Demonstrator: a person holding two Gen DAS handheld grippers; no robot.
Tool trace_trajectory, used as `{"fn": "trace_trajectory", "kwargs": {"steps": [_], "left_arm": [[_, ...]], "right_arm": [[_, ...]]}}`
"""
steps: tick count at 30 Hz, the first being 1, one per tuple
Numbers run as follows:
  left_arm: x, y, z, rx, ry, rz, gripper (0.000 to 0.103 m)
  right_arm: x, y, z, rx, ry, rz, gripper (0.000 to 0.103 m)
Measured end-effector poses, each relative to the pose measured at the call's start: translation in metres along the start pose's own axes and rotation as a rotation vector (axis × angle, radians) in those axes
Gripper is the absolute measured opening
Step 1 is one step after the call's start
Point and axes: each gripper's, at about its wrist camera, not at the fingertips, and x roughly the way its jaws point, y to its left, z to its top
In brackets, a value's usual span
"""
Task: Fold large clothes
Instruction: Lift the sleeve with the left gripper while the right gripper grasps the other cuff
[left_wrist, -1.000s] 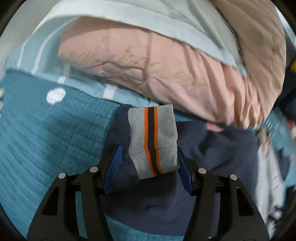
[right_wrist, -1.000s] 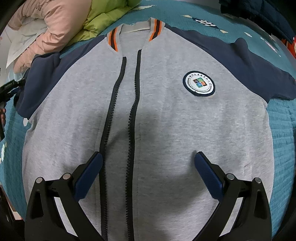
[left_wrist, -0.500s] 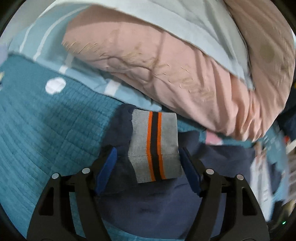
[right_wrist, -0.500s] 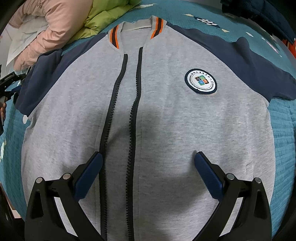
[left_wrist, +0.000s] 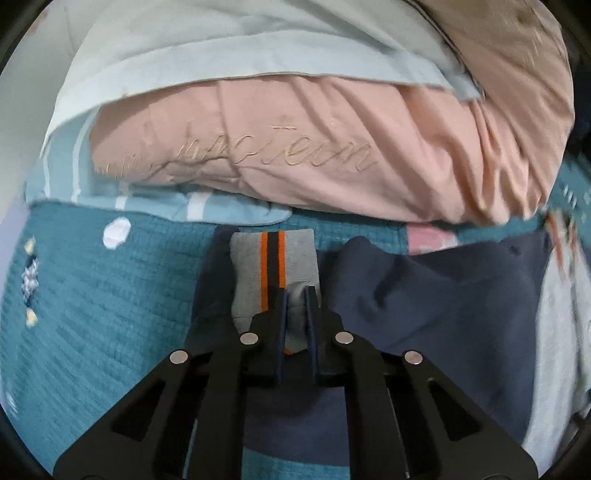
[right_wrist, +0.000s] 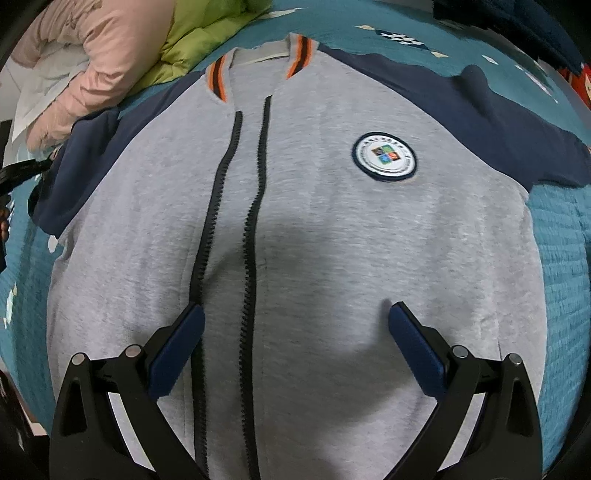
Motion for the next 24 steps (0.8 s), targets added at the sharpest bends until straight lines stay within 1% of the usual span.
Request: {"fn": "trace_trajectory", "kwargs": {"steps": [5,6,7,8,10,11,12,14,16,17,18,20,23,24], "left_arm": [[-0.036,0.001,0.012,-0.004,-0.033,-0.013,0.008],[-0.05,-0.003,0.011,-0.016,-0.046,-0.032,0.008],[-0.059,-0.006,0.013,-0.034,-0.049,-0.066,0.008],[-0.072,0.004,0.006,-0.049,-0.061,-0.088,0.008],[-0.1,-0.009,0.012,-0.039,-0.09,-0.159,0.008],[-0.109,-0.028,0.005,-0.031,-0.107,-0.187,0.008],[-0.123,-0.042,0.003,-0.022,-0.115,-0.239,0.008],[-0.125,-0.054,0.01,-0.014,-0.136,-0.323,0.008],[-0.131,-0.075,0.009,0.004,-0.141,-0.403,0.008],[-0.141,-0.097,0.008,0.019,-0.145,-0.448,0.008],[-0.14,-0.106,0.009,0.023,-0.142,-0.488,0.008],[-0.141,-0.139,0.009,0.031,-0.136,-0.584,0.008],[-0.141,-0.188,0.008,0.045,-0.131,-0.673,0.008],[-0.139,-0.211,0.005,0.048,-0.118,-0.704,0.008]], "right_arm": [[-0.01,-0.014,-0.006,0.018,-0.01,0.001,0.096],[-0.011,-0.017,-0.007,0.023,-0.01,0.003,0.096],[-0.012,-0.019,-0.008,0.027,-0.008,0.004,0.096],[-0.014,-0.023,-0.008,0.036,-0.008,0.007,0.096],[-0.019,-0.03,-0.009,0.057,-0.014,0.019,0.096],[-0.022,-0.033,-0.01,0.065,-0.017,0.023,0.096],[-0.024,-0.036,-0.01,0.073,-0.021,0.029,0.096],[-0.028,-0.041,-0.009,0.086,-0.028,0.034,0.096],[-0.033,-0.048,-0.009,0.099,-0.036,0.039,0.096],[-0.037,-0.053,-0.009,0.107,-0.044,0.042,0.096],[-0.039,-0.057,-0.008,0.114,-0.049,0.04,0.096],[-0.046,-0.072,-0.009,0.133,-0.062,0.029,0.096],[-0.053,-0.099,-0.01,0.17,-0.071,0.008,0.096],[-0.055,-0.108,-0.01,0.18,-0.072,-0.002,0.096]]}}
